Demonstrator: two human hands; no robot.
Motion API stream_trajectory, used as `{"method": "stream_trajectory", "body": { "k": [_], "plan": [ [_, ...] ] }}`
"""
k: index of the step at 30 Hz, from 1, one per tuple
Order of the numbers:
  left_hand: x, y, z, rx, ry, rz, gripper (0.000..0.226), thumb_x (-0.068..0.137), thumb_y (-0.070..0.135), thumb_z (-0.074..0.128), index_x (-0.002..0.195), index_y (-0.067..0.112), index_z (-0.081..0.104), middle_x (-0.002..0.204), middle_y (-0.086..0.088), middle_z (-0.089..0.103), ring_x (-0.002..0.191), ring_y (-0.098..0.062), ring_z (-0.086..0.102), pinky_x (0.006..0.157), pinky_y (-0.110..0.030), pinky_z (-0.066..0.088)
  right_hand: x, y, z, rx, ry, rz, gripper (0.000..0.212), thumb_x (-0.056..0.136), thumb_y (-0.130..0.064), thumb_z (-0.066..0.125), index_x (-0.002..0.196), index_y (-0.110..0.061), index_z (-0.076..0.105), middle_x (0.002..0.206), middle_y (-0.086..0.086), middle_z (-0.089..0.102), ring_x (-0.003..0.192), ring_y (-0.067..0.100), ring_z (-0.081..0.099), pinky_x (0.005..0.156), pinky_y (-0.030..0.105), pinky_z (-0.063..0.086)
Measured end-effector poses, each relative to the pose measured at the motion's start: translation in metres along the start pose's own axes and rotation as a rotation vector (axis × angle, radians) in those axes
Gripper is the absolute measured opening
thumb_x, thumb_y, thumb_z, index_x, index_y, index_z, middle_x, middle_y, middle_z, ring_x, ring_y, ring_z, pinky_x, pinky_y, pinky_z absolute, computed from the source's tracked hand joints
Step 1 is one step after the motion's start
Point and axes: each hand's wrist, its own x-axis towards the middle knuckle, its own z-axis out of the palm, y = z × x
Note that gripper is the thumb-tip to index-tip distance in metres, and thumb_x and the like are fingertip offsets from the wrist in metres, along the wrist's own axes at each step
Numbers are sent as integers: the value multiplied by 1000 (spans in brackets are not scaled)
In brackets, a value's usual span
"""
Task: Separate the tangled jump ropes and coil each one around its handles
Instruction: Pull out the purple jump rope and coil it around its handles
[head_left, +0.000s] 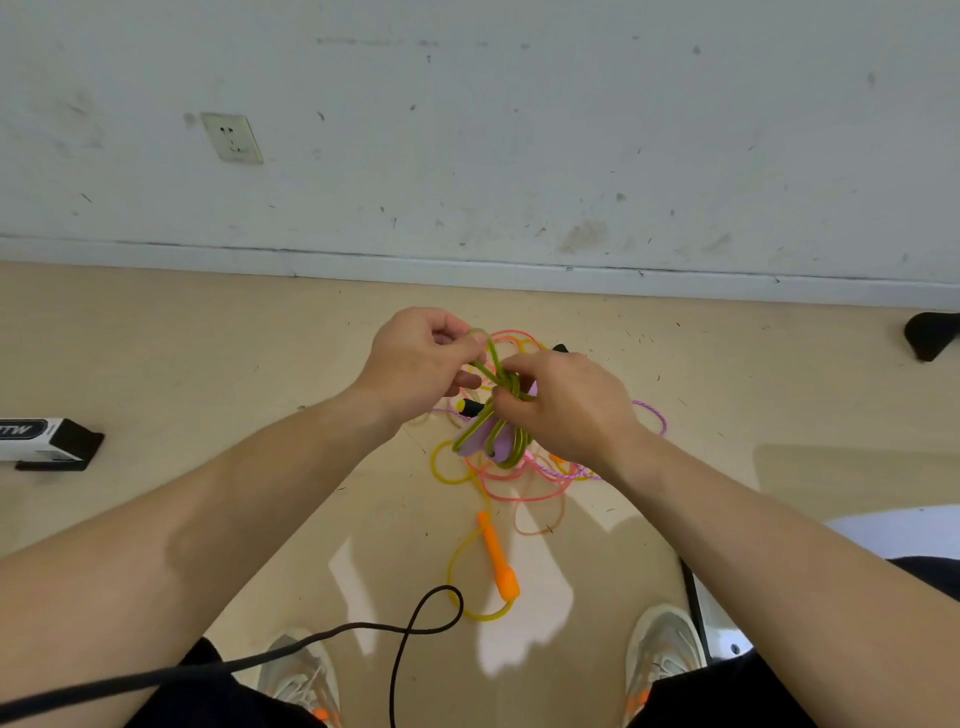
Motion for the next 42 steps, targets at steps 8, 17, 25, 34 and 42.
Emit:
{"method": "stream_trajectory", "body": {
  "k": [8,17,25,34,42],
  "plan": [
    [0,-4,-5,-6,30,-8,10,93,19,69,87,11,69,86,-9,76,74,-21,75,69,-35,58,-2,10,18,-50,25,-46,27,89,-52,48,100,-29,57,89,-3,58,85,24,55,61,35,46],
    [-5,-1,2,64,-243,143,8,95,13,65,90,8,67,88,-12,73,81,-23,69,86,-44,59,9,6,15,213,-171,76,74,50,-90,56,102,-38,56,105,-11,57,106,13,50,85,42,51],
    [-4,2,0,-28,-186,232,9,91,16,69,83,19,69,77,-13,72,74,-21,66,79,-44,57,9,2,-24,796,-213,22,19,89,-23,71,105,-12,71,100,11,73,82,10,65,77,35,53],
    [0,2,1,-132,-4,246,3,89,8,72,90,10,70,79,-13,74,74,-17,69,77,-33,57,11,0,-25,1055,-12,221,8,87,0,72,86,-8,70,72,8,68,66,20,61,65,33,51],
    [14,8,16,-102,47,174,10,89,10,71,87,19,71,80,-11,75,73,-15,67,80,-36,55,31,-8,-37,1169,153,358,7,87,2,71,93,4,69,68,10,66,52,13,58,52,24,48]
  ]
}}
